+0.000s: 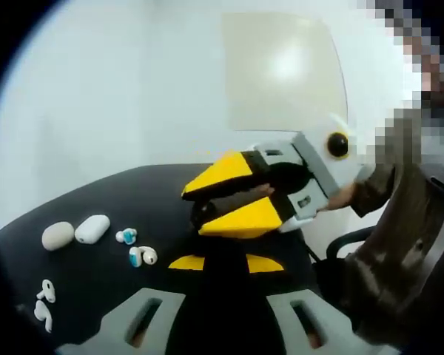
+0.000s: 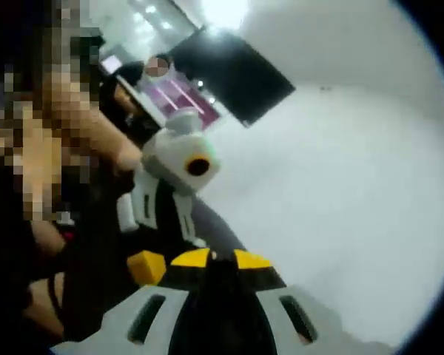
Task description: Pick up three earphones and place each one into its charging case using tactile feedback, ensure that each earphone is properly inserted and securely positioned inside the case.
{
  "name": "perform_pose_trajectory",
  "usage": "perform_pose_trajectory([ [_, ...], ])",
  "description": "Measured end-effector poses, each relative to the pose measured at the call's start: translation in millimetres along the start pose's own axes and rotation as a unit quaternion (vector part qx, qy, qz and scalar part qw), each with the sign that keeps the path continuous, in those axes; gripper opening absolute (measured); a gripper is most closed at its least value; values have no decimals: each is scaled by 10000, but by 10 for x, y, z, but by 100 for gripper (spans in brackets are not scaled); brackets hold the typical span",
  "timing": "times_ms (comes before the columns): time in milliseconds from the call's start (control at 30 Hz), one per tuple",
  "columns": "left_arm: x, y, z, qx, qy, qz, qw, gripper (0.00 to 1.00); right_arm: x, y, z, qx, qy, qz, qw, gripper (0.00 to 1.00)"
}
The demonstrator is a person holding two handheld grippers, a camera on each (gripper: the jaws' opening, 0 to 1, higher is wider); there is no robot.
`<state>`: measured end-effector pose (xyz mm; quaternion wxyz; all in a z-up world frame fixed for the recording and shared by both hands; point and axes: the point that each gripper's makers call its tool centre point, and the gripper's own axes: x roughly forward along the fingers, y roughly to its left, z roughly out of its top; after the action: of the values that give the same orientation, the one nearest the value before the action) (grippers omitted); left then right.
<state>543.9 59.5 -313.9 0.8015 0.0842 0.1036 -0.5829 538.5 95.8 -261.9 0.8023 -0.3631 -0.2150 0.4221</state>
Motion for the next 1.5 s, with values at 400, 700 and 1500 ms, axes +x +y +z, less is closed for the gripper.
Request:
perform_pose_trajectory([
  [400, -9, -6, -6, 1, 13, 1, 10000, 15, -76, -3, -22, 147, 174, -69, 9997, 13],
  [700, -7, -9, -7, 11, 12, 1, 10000, 15, -153, -28, -2, 160, 178, -78, 9997, 13],
  [1500, 5, -6, 2, 3, 22, 6, 10000, 15, -507, 6, -721, 2639, 1845, 667, 9444, 13],
])
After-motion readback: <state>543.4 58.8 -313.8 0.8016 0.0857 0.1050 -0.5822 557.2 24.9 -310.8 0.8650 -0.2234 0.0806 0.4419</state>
